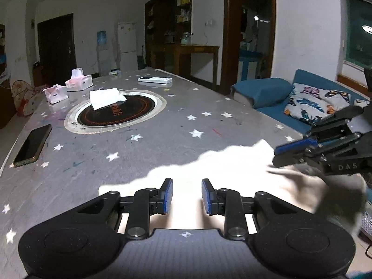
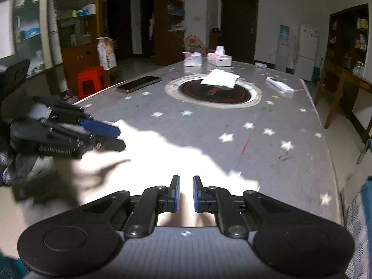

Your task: Fold clothes

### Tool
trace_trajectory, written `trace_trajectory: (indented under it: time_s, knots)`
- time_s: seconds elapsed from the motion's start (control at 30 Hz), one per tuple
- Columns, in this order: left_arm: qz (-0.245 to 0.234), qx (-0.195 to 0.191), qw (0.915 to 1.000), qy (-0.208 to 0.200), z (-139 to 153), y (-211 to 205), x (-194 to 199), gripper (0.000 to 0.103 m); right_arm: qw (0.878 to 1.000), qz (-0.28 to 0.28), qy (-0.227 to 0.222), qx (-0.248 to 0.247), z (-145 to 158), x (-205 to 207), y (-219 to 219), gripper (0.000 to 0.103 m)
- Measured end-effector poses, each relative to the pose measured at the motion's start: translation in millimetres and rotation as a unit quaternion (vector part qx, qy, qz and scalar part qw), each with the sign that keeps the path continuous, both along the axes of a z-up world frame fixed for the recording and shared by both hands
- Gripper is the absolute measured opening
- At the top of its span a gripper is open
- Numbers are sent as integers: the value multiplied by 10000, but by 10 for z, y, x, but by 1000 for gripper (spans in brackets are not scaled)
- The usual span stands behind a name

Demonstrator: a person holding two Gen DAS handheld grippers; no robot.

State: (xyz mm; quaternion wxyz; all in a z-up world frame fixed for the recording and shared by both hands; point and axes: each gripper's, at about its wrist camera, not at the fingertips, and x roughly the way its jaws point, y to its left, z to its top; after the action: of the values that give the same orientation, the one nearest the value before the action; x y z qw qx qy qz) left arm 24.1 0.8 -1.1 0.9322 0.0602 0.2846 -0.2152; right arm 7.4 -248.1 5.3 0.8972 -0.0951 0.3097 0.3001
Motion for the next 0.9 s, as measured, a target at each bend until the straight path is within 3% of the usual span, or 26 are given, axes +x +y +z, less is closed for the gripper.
trace_trajectory:
  time_s: [0.27, 0.47, 0.7, 0.9]
  knots:
    - [474, -53, 9982, 374, -195, 303, -126, 26, 9997, -111, 176, 82, -271, -285, -74, 9]
    - [582, -190, 9977, 300, -138, 370, -185, 26, 9997, -165, 121, 112, -138, -278, -142, 9]
    - [725, -266, 9962, 403, -202, 463, -205, 25, 9991, -393, 172, 41, -278, -147, -106, 8]
    - [759, -300, 9961, 341, -115, 488, -203, 25, 9977, -651, 158, 59, -185, -64, -182, 9]
